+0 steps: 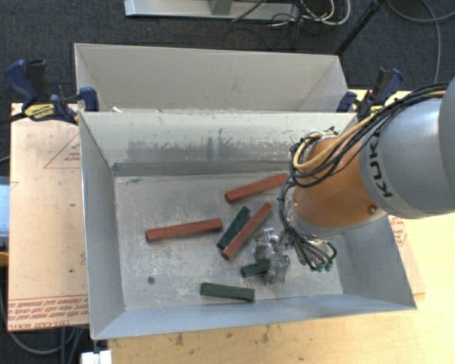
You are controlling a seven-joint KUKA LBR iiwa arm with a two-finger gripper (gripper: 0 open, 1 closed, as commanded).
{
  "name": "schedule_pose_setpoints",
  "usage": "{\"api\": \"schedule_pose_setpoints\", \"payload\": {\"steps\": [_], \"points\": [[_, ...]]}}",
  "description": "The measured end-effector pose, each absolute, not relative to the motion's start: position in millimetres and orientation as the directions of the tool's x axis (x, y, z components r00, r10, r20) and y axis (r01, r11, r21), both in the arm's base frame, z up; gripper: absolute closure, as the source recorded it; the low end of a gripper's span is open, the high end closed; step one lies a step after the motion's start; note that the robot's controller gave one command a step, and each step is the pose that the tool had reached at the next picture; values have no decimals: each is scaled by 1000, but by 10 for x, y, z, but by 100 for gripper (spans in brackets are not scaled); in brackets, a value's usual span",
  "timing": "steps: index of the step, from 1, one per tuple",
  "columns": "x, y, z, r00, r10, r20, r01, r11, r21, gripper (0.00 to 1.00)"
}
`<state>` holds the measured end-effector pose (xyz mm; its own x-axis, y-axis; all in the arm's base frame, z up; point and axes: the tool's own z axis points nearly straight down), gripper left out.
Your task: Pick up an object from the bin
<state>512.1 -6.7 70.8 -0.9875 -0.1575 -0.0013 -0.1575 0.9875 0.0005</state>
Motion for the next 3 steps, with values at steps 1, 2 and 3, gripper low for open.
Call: {"api": "schedule_pose_setpoints", "payload": {"steps": [1,2,3], "points": [[5147,-61,1496,-988,-156,-9,-156,988,-1,100],[5164,-54,1823,-988,-155,-7,-155,988,-1,100],[5174,-50,1938,-988,-155,-4,-155,988,0,100]]}}
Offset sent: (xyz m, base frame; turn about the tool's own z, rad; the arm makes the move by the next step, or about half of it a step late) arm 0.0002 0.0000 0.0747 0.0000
